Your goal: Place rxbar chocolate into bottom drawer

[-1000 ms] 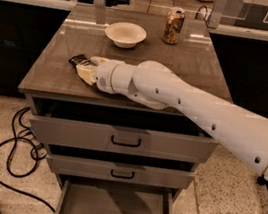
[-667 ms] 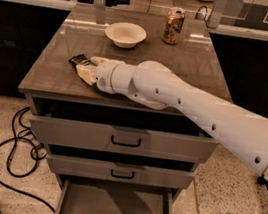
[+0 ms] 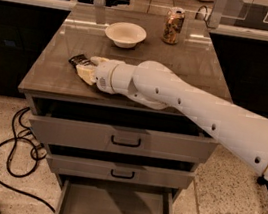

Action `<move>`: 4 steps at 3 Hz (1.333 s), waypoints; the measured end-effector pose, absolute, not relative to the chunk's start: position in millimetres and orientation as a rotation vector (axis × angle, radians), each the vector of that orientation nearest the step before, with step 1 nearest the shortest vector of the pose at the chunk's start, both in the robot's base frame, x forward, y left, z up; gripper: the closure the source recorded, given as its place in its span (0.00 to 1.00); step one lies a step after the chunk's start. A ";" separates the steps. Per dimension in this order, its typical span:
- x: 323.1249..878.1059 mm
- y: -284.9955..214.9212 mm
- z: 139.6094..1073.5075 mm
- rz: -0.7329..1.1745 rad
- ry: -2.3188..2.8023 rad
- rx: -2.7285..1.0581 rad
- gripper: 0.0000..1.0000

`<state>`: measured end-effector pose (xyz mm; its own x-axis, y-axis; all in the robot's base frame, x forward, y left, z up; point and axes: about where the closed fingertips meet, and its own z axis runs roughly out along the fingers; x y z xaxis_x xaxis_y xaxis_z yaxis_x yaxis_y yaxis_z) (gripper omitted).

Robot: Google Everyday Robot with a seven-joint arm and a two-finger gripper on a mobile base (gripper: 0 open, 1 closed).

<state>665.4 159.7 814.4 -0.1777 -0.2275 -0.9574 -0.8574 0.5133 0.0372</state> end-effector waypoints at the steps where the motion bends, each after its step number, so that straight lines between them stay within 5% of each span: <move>1: 665.4 159.7 814.5 0.740 1.691 -0.928 1.00; 4: 661.9 158.9 827.6 0.728 1.717 -0.964 1.00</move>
Offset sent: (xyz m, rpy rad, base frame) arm -0.0939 -0.0238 0.2346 -0.5210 -0.1589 0.1516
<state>661.9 158.9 827.6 -0.1873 -0.2655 -0.9457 -0.8642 0.5022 0.0301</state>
